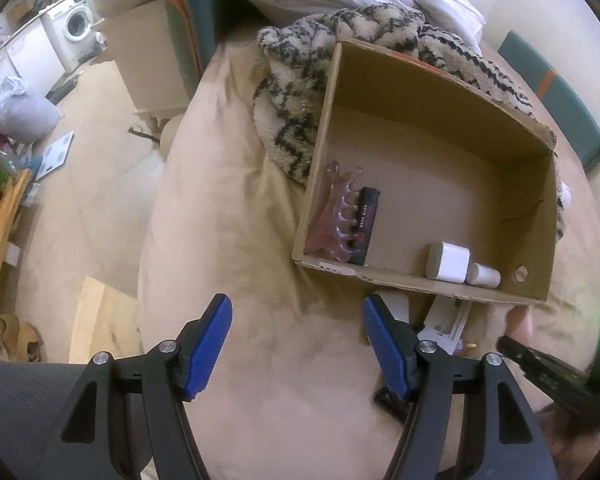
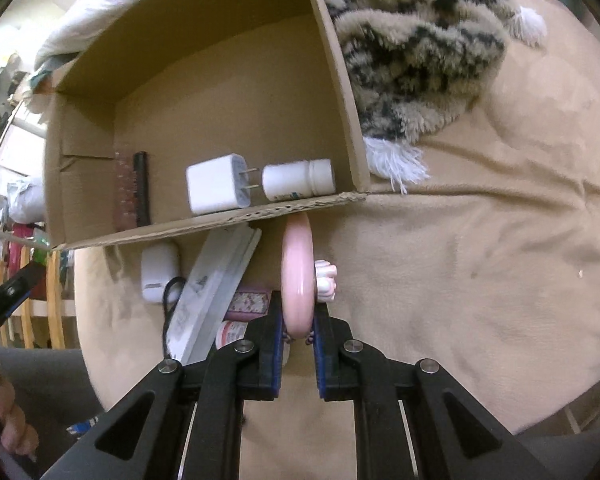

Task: Organize rigid objects
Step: 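Move right tool to the pink keychain case and grasp it, then grasp the white earbuds case with left tool while right tool holds pink case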

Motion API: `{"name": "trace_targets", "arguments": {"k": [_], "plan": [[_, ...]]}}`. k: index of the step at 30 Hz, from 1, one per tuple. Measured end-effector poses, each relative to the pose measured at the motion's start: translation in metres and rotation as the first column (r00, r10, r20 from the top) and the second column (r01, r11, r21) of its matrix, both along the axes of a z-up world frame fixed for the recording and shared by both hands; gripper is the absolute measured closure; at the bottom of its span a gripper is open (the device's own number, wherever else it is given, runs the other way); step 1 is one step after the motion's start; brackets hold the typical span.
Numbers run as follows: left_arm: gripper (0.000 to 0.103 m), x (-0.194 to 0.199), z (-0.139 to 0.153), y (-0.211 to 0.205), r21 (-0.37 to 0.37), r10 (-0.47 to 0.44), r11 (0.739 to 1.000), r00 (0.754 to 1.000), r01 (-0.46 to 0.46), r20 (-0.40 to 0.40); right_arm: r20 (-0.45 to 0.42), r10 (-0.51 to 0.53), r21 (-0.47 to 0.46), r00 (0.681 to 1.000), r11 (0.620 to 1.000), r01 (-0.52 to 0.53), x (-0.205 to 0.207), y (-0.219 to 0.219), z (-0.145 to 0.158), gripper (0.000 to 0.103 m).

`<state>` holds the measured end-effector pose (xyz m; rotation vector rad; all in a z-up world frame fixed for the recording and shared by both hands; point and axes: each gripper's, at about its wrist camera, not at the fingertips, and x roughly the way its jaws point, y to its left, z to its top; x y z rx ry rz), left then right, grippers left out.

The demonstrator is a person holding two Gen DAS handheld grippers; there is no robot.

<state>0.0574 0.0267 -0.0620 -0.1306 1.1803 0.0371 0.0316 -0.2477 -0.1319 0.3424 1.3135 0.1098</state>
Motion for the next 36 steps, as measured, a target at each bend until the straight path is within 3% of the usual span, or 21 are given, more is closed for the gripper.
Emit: {"name": "trace_targets", "arguments": {"k": [7, 12, 15, 25, 29, 36], "plan": [[0.038, 0.002, -0.005, 0.002, 0.006, 0.013, 1.0, 1.0, -0.013, -0.016, 0.139, 0.044, 0.094, 0.989, 0.994, -0.057, -0.023, -0.009, 0.04, 0.089], [0.038, 0.003, -0.01, -0.001, 0.032, 0.003, 0.999, 1.0, -0.003, -0.023, 0.318, 0.097, 0.121, 0.943, 0.982, -0.142, -0.029, -0.012, 0.085, 0.089], [0.038, 0.003, -0.013, 0.0, 0.044, 0.006, 0.999, 1.0, -0.004, -0.028, 0.382, 0.113, 0.116, 0.917, 0.979, -0.169, -0.025, -0.014, 0.101, 0.089], [0.038, 0.01, -0.038, -0.012, 0.127, -0.026, 0.991, 0.997, 0.035, -0.079, 0.392, 0.093, 0.128, 0.915, 0.98, -0.154, -0.007, -0.017, 0.087, 0.089], [0.038, 0.02, -0.05, -0.035, 0.091, -0.089, 0.991, 0.99, 0.099, -0.106, 0.383, 0.101, 0.146, 0.918, 0.975, -0.168, -0.002, -0.016, 0.084, 0.089], [0.038, 0.041, -0.089, -0.071, 0.036, -0.102, 0.993, 0.974, 0.111, -0.204, 0.379, 0.081, 0.184, 0.922, 0.97, -0.161, 0.001, -0.023, 0.083, 0.089]]}}
